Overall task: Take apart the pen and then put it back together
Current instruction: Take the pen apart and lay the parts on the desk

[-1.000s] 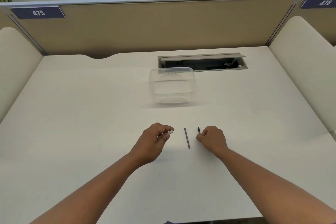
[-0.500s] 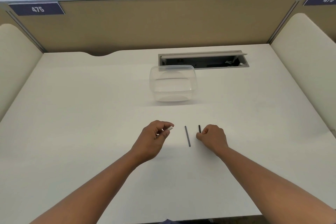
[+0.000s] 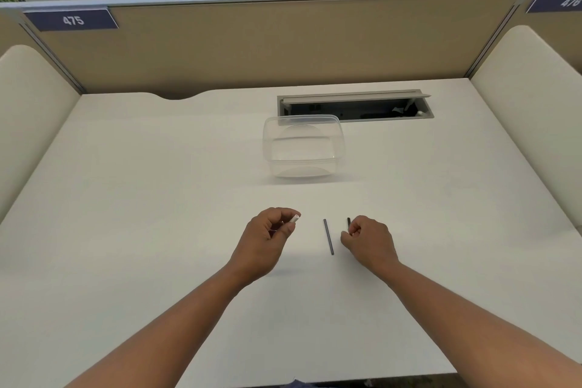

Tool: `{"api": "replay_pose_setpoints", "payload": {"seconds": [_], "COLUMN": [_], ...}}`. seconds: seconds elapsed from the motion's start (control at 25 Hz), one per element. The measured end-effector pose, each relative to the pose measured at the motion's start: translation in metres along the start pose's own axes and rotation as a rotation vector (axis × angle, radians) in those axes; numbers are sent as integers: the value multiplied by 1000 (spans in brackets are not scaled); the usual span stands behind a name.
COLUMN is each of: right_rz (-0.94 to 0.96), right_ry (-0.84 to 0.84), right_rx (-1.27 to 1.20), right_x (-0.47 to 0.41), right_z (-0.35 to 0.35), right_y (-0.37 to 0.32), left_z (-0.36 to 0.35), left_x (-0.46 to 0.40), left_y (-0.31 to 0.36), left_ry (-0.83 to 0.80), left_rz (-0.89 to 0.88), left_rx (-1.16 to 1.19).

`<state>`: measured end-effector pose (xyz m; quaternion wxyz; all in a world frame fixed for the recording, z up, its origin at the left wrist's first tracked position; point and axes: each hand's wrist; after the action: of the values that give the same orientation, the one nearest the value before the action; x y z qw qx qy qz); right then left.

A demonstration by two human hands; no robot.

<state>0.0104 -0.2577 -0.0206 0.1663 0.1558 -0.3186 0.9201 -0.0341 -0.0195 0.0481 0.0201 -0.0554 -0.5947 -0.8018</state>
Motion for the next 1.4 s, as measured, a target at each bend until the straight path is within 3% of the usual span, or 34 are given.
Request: {"api": "replay_pose_setpoints", "payload": {"seconds": [0.36, 0.88, 1.04, 1.4], "right_rz": [74, 30, -8, 1], "right_ry": [-112, -183, -194, -201], "right_rx": [185, 260, 144, -390], "right_x": [6, 8, 11, 26], "right_z": [-15, -19, -19, 0], "right_y": [-17, -23, -20, -38], "left_z": [7, 10, 9, 5], "left_x": [5, 8, 7, 7], "left_y": [-1, -1, -3, -5], "left_ry": [56, 80, 74, 64], "left_rz": [-41, -52, -49, -47], "left_rx": [1, 28, 23, 21]}}
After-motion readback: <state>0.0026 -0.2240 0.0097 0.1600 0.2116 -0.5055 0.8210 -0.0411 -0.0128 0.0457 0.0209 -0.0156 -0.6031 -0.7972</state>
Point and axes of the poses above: each hand's wrist, its own x-axis away from the middle knuckle, its own z-axis out of the back of the hand, y = z × x, and after that the axes turned 6 degrees about -z, right-handed
